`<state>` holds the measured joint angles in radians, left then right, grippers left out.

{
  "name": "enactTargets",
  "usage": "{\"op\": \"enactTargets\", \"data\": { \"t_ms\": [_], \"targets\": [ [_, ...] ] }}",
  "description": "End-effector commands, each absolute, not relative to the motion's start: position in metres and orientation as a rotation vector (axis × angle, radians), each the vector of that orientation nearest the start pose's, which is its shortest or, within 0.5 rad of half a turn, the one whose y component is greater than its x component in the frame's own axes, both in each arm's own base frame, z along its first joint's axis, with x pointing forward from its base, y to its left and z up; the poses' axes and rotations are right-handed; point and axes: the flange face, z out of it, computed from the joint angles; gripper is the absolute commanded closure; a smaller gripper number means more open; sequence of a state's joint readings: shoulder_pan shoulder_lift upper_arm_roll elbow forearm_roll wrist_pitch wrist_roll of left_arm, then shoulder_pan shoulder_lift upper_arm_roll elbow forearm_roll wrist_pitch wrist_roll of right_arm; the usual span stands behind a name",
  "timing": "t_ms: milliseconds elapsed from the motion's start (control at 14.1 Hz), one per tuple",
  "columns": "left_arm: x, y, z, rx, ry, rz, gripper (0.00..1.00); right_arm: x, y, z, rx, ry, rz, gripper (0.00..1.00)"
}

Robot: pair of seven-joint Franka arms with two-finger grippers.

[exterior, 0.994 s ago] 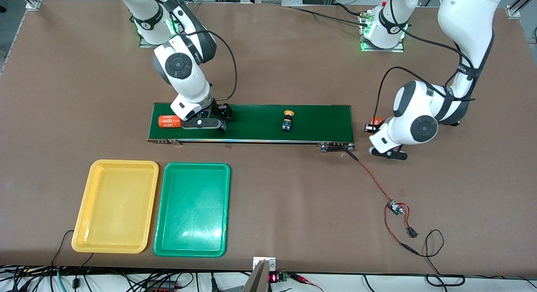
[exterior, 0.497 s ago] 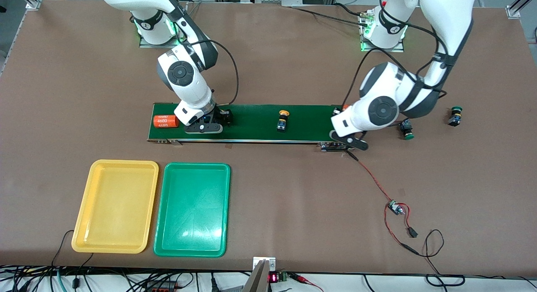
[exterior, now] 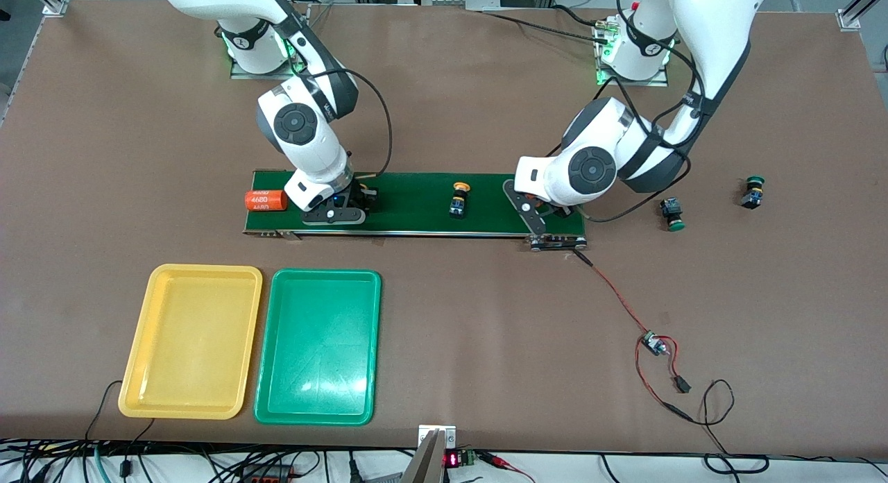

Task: Sort buttons by color to trays
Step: 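Carry the button to the yellow tray while the left gripper places cylinder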

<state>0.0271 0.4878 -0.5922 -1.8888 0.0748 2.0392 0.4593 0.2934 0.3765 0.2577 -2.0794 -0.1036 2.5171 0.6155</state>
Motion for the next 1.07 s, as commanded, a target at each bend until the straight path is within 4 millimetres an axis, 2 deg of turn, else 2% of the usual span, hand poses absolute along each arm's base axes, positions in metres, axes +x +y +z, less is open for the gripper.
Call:
{"op": "enactTargets", "data": {
  "t_ms": [0, 71, 213, 284, 355, 497, 710, 852, 994],
  "targets": [
    [0.516, -0.329, 0.261, -2.6, 2.013, 0.276, 0.79, 0.527, 0.308, 0.286, -3.115, -0.01, -0.062, 0.89],
    [0.516, -0.334, 0.258, -2.531, 2.074, 0.231, 0.79, 0.535, 0.303, 0.301, -3.125, -0.014, -0.064, 0.89],
    [0.506, -0.353, 0.261, -2.393, 2.157, 0.193, 0.77, 0.56, 0.28, 0.327, -3.15, -0.035, -0.057, 0.89],
    [0.497, -0.366, 0.264, -2.344, 2.186, 0.18, 0.59, 0.568, 0.274, 0.341, -3.15, -0.039, -0.071, 0.89],
    [0.491, -0.372, 0.265, -2.337, 2.195, 0.184, 0.01, 0.576, 0.262, 0.348, -3.153, -0.016, -0.078, 0.89],
    [0.49, -0.372, 0.268, -2.339, 2.188, 0.188, 0.0, 0.591, 0.231, 0.358, -3.153, -0.02, -0.104, 0.89],
    [0.505, -0.359, 0.284, -2.363, 2.135, 0.143, 0.0, 0.617, 0.162, 0.369, -3.164, -0.107, -0.135, 0.89],
    [0.52, -0.337, 0.307, -2.386, 2.067, 0.11, 0.0, 0.63, 0.118, 0.372, -3.186, -0.171, -0.153, 0.88],
    [0.533, -0.306, 0.327, -2.426, 1.973, 0.153, 0.0, 0.637, 0.082, 0.366, -3.199, -0.227, -0.146, 0.88]
  ]
}}
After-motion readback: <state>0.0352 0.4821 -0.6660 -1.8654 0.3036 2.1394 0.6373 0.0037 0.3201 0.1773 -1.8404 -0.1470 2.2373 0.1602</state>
